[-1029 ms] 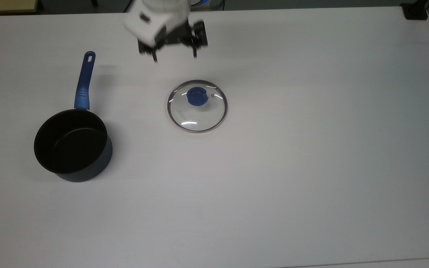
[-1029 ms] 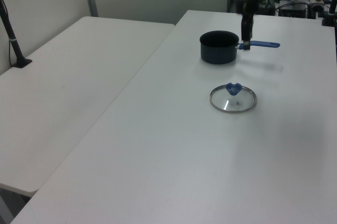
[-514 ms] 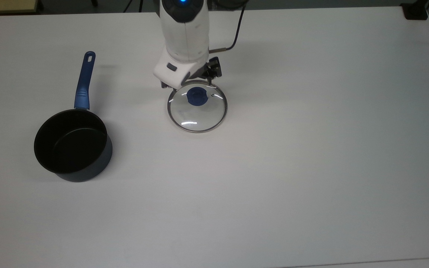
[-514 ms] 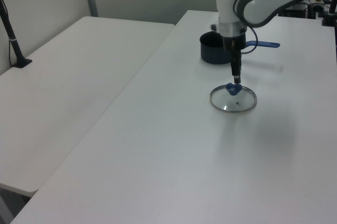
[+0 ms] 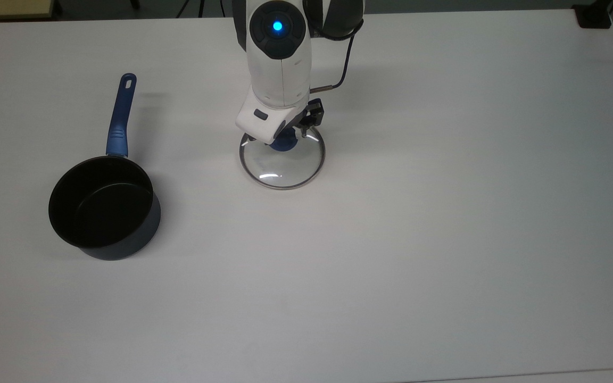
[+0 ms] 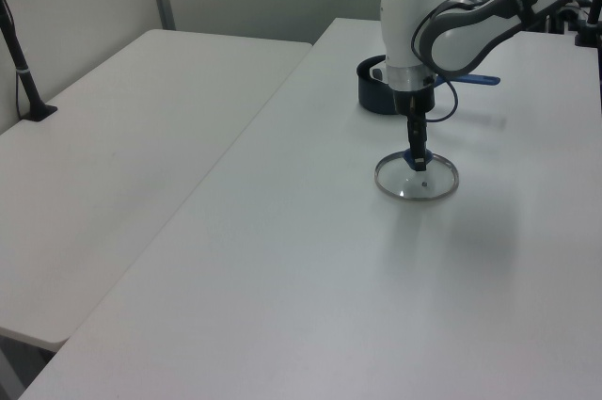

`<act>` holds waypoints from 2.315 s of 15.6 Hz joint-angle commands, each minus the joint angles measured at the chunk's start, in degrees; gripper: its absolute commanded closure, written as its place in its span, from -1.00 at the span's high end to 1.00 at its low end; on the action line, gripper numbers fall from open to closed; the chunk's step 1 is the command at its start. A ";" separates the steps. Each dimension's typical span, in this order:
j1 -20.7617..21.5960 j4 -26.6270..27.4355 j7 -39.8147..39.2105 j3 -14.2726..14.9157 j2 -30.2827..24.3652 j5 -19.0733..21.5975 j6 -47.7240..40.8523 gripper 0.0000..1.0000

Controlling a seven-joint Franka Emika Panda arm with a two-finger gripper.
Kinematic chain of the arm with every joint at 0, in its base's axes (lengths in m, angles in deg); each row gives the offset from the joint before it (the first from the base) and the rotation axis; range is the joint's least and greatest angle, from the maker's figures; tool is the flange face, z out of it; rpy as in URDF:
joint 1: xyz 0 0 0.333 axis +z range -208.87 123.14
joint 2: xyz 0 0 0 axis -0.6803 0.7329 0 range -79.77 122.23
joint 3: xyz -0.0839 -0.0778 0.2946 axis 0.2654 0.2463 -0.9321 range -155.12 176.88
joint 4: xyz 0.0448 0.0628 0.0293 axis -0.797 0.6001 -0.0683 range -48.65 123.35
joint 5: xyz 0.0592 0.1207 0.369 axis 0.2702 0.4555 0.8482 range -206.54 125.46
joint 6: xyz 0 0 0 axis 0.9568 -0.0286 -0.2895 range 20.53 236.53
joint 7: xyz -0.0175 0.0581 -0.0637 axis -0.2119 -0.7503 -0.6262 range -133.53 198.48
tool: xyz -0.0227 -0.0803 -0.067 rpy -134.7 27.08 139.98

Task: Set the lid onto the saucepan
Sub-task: 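Close the gripper on the blue knob of the lid, then lift the lid and carry it over the black saucepan, then lower the lid onto the saucepan rim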

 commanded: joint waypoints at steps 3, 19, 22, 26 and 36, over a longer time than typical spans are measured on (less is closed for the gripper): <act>0.30 0.94 -0.12 0.29 -0.67 0.24 3.25 -0.08; -6.73 -20.84 -6.44 10.38 1.60 -0.28 -7.55 -0.14; -8.57 -25.33 -9.78 12.59 5.21 -0.11 -6.85 -0.13; -11.30 -27.54 -10.05 12.59 7.77 0.16 -2.02 -0.13; -12.71 -30.70 -9.97 12.51 11.81 0.42 2.03 -0.12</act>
